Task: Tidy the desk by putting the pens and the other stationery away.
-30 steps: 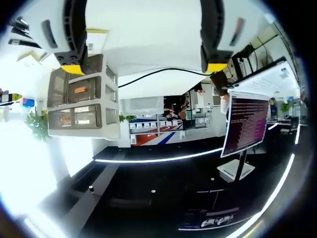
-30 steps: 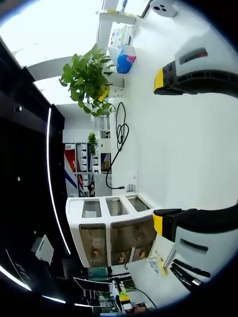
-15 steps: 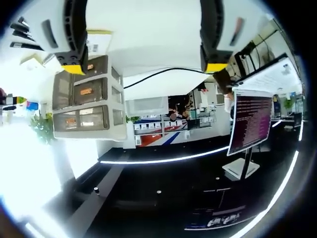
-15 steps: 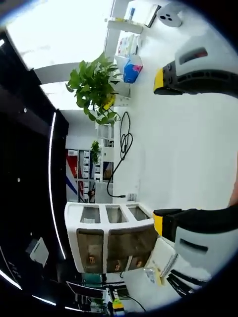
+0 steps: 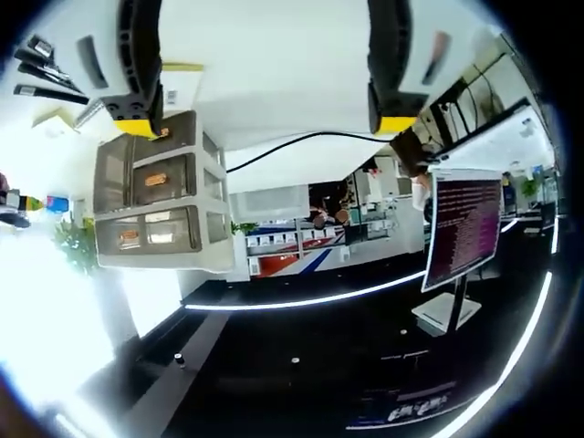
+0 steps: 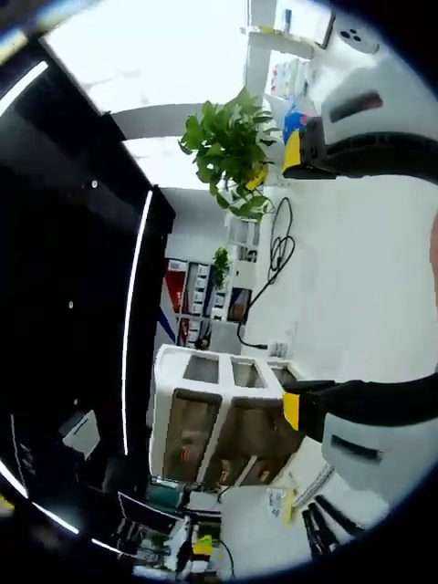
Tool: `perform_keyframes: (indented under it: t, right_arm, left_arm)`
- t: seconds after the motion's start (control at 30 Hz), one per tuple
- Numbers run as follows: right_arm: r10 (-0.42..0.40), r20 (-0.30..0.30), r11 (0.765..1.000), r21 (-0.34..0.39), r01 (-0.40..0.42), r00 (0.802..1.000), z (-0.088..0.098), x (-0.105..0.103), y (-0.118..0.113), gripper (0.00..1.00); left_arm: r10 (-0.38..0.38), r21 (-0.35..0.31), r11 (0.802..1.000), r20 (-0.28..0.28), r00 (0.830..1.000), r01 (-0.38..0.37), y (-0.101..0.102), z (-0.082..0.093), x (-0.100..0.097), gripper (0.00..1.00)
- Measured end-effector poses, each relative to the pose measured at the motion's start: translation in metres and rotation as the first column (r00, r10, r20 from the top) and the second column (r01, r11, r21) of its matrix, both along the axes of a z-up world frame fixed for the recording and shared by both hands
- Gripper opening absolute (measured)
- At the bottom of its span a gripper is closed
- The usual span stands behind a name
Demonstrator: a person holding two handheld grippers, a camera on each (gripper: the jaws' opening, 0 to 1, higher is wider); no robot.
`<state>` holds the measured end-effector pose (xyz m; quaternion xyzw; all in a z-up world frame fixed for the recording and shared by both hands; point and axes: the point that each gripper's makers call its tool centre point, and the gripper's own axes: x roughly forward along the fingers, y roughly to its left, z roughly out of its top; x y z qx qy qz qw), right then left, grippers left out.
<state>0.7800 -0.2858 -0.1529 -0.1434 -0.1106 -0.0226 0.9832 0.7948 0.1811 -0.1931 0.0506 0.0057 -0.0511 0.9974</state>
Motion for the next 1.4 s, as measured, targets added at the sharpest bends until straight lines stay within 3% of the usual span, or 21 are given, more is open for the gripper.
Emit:
perform_keyframes:
  t: [0.07, 0.13, 0.2, 0.27, 0.33, 0.43, 0.53, 0.6, 0.67, 0.73, 0.8, 0.93, 0.97, 1.0, 1.07, 1.13, 1.2, 1.23, 1.33, 1.37, 1.4]
  right_arm:
    - [0.008, 0.037, 0.997, -0.072, -0.006, 0.999, 0.015, -0.005, 0.008, 0.75]
    - [-0.026, 0.077, 0.992, -0.12, 0.035, 0.997, 0.032, -0.011, 0.01, 0.76]
    - [0.02, 0.097, 0.986, -0.164, -0.004, 0.995, 0.042, -0.015, 0.022, 0.75]
    - [0.093, 0.109, 0.98, -0.187, -0.072, 0.99, 0.051, -0.026, 0.04, 0.67]
    - [0.156, 0.178, 0.953, -0.284, -0.101, 0.972, 0.068, -0.036, 0.057, 0.6]
    - [0.132, 0.155, 0.922, -0.382, -0.064, 0.979, 0.078, -0.036, 0.07, 0.64]
    - [0.204, 0.172, 0.897, -0.427, -0.114, 0.964, 0.092, -0.039, 0.1, 0.62]
    - [0.279, 0.114, 0.857, -0.478, -0.194, 0.954, 0.091, -0.035, 0.124, 0.57]
    - [0.307, 0.015, 0.782, -0.574, -0.243, 0.951, 0.087, -0.024, 0.146, 0.46]
    - [0.286, -0.019, 0.725, -0.65, -0.229, 0.958, 0.089, -0.009, 0.159, 0.45]
    - [0.276, -0.025, 0.692, -0.689, -0.217, 0.961, 0.088, 0.006, 0.172, 0.44]
    - [0.281, -0.113, 0.595, -0.759, -0.266, 0.953, 0.066, 0.032, 0.206, 0.39]
    - [0.301, -0.136, 0.578, -0.761, -0.293, 0.944, 0.057, 0.035, 0.219, 0.38]
    - [0.331, -0.154, 0.584, -0.741, -0.33, 0.931, 0.049, 0.036, 0.229, 0.36]
    - [0.338, -0.146, 0.579, -0.746, -0.328, 0.93, 0.042, 0.04, 0.239, 0.31]
    - [0.26, -0.126, 0.51, -0.824, -0.247, 0.957, 0.039, 0.052, 0.24, 0.3]
    - [0.223, -0.126, 0.448, -0.868, -0.217, 0.967, 0.033, 0.062, 0.242, 0.3]
    - [0.215, -0.133, 0.428, -0.877, -0.215, 0.968, 0.031, 0.067, 0.243, 0.29]
    - [0.194, -0.125, 0.419, -0.886, -0.197, 0.973, 0.03, 0.077, 0.246, 0.27]
    - [0.188, -0.136, 0.399, -0.895, -0.202, 0.973, 0.027, 0.08, 0.249, 0.27]
    - [0.174, -0.156, 0.344, -0.916, -0.209, 0.972, 0.022, 0.083, 0.251, 0.27]
  left_arm:
    - [-0.004, -0.003, 1.0, 0.003, 1.0, 0.004, 0.0, 0.001, 0.0, 0.94]
    - [-0.013, -0.014, 1.0, 0.012, 1.0, 0.013, -0.002, 0.003, -0.001, 0.94]
    - [-0.014, -0.014, 1.0, 0.013, 1.0, 0.014, -0.002, 0.003, -0.001, 0.94]
    - [-0.012, -0.009, 1.0, 0.005, 1.0, 0.012, -0.002, 0.001, 0.001, 0.94]
    - [-0.008, -0.007, 1.0, 0.001, 1.0, 0.008, -0.002, -0.001, 0.002, 0.94]
    - [0.004, 0.01, 1.0, -0.011, 1.0, -0.004, 0.0, -0.005, 0.004, 0.94]
    - [-0.006, 0.003, 1.0, -0.015, 1.0, 0.006, -0.002, -0.005, 0.003, 0.94]
    - [-0.01, 0.006, 1.0, -0.013, 1.0, 0.01, -0.004, -0.005, 0.002, 0.94]
    - [-0.01, 0.017, 1.0, -0.009, 1.0, 0.01, -0.004, -0.005, 0.003, 0.94]
    - [-0.01, 0.015, 1.0, -0.013, 1.0, 0.011, -0.005, -0.006, 0.003, 0.94]
    - [0.005, 0.01, 1.0, 0.001, 1.0, -0.005, -0.003, -0.006, 0.003, 0.94]
    - [0.035, 0.038, 0.999, -0.007, 0.999, -0.035, 0.004, -0.014, 0.009, 0.94]
    - [0.033, 0.023, 0.999, -0.027, 0.999, -0.033, 0.005, -0.018, 0.01, 0.94]
    - [0.026, 0.003, 1.0, -0.037, 0.999, -0.026, 0.005, -0.02, 0.01, 0.94]
    - [0.02, -0.038, 0.999, -0.051, 0.999, -0.022, 0.005, -0.022, 0.011, 0.94]
    - [0.023, -0.052, 0.998, -0.059, 0.998, -0.026, 0.005, -0.024, 0.011, 0.94]
    - [0.019, -0.038, 0.999, -0.058, 0.998, -0.022, 0.003, -0.025, 0.012, 0.94]
    - [0.023, -0.031, 0.999, -0.057, 0.998, -0.025, 0.002, -0.025, 0.012, 0.94]
    - [0.013, -0.027, 1.0, -0.071, 0.997, -0.015, -0.001, -0.029, 0.013, 0.94]
    - [0.006, -0.035, 0.999, -0.074, 0.997, -0.008, -0.003, -0.029, 0.013, 0.94]
    - [-0.01, -0.047, 0.999, -0.069, 0.998, 0.007, -0.006, -0.028, 0.013, 0.94]
